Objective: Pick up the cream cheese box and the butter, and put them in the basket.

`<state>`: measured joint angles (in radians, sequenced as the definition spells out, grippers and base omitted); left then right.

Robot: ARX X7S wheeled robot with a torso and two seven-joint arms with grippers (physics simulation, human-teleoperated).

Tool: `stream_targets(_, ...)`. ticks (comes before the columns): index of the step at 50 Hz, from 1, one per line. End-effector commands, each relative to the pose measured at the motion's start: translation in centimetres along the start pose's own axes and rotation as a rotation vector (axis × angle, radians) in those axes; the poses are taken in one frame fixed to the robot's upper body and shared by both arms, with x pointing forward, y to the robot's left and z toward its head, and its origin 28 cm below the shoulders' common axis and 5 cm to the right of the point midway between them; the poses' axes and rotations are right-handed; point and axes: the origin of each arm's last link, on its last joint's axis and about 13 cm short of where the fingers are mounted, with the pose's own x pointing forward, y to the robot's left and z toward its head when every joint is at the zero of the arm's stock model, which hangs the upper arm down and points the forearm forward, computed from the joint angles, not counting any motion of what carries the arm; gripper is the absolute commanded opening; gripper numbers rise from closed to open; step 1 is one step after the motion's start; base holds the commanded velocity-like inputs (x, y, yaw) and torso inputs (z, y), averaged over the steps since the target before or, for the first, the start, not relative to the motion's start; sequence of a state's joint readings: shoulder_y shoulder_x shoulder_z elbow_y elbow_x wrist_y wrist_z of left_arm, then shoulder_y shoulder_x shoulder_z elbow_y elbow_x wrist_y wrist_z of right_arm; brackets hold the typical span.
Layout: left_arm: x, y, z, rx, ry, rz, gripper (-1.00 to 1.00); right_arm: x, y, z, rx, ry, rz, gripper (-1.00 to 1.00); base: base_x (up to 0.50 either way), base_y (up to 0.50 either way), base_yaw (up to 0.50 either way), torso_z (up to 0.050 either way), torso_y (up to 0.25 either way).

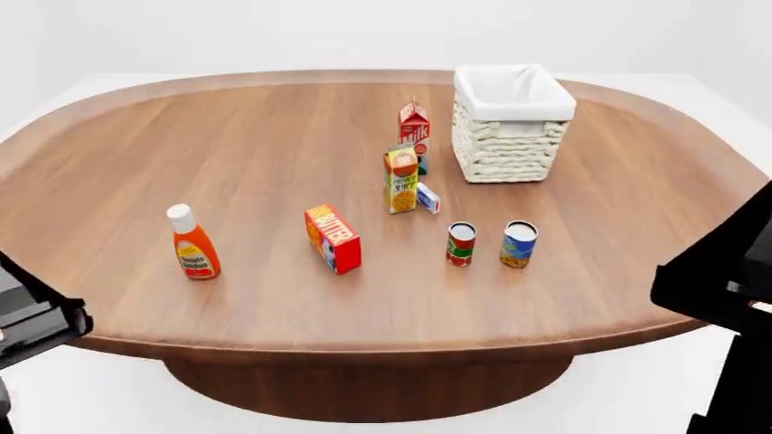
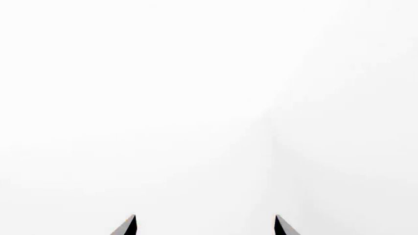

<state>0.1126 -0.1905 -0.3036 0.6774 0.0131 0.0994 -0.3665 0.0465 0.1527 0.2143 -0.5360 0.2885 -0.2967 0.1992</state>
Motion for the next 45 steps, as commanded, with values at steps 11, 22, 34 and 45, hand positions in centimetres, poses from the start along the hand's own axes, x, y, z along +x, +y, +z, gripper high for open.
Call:
stream_targets(11,0.5,1.6,1.2,0.050,-0.080,0.094,1.00,0.3,0.3,2.0,0.025,-0.072,0.077,1.00,0.50,-0.01,0.00,0.000,0.000)
stream_targets(22,0.6,1.6,1.2,0.050,-0.079,0.094,1.00,0.1,0.6,2.1,0.035,-0.063,0.115,1.00,0.50,-0.02,0.00,0.000,0.000)
stream_targets(34,0.5,1.6,1.2,0.054,-0.076,0.091,1.00,-0.3,0.9,2.0,0.037,-0.040,0.152,1.00,0.50,-0.02,0.00,0.000,0.000)
stream_targets(45,0.5,1.5,1.1,0.055,-0.072,0.086,1.00,-0.5,1.1,1.9,0.039,-0.030,0.172,1.00,0.50,-0.01,0.00,0.000,0.001)
